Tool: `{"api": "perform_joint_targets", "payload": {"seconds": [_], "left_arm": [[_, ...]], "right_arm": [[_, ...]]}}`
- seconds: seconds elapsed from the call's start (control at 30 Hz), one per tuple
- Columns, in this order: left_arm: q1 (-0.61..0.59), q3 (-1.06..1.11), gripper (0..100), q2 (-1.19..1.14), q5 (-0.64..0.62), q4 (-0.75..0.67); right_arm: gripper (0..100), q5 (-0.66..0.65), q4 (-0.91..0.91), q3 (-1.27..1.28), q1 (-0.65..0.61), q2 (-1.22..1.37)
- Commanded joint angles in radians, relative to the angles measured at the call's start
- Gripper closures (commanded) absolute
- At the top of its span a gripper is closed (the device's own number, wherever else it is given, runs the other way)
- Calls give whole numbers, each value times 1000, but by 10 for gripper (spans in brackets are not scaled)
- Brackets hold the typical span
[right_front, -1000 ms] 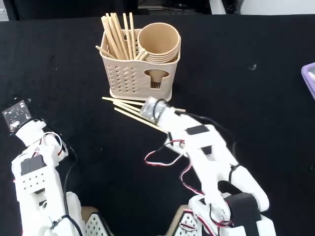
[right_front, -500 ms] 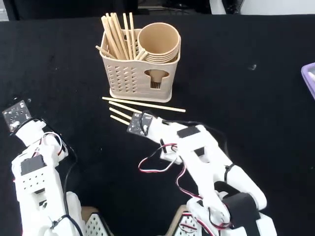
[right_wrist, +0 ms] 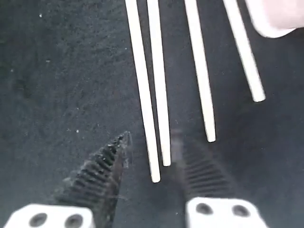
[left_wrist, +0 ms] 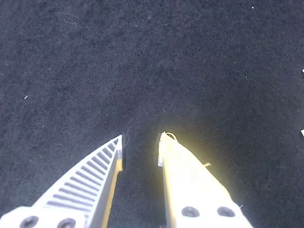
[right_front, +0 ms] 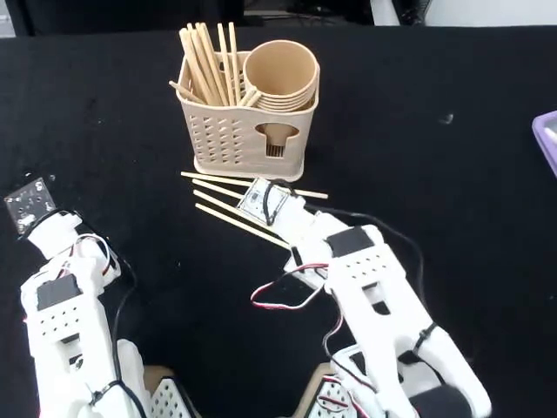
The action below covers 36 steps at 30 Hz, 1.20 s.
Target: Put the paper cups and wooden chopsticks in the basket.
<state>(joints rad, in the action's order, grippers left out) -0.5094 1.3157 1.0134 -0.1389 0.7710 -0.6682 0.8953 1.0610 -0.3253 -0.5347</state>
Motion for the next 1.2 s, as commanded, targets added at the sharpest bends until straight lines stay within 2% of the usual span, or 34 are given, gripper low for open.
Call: {"api": "perform_joint_targets", "payload": {"seconds": [0.0, 0.27, 0.37, 0.4, 0.63, 0.93, 1.1, 1.17], "left_arm": [[-1, -16, 866, 18, -6, -17], [-4, -16, 866, 18, -5, -17], [-2, -16, 866, 18, -5, -17], [-1, -16, 866, 18, -5, -17], [-1, -18, 866, 18, -5, -17], [-1, -19, 866, 18, -6, -17], [-1, -19, 866, 18, -6, -17], [-1, -19, 866, 18, -6, -17]], "right_arm": [[791, -35, -94, -36, 3, 96], [822, -48, -133, -120, -2, 338], [972, -48, -133, -110, -2, 340], [992, -44, -133, -104, -2, 340], [988, -48, -55, -33, -18, 206], [988, -40, -23, 171, -195, -119], [985, -40, -23, 188, -216, -128], [946, -38, -23, 188, -203, -110]]}}
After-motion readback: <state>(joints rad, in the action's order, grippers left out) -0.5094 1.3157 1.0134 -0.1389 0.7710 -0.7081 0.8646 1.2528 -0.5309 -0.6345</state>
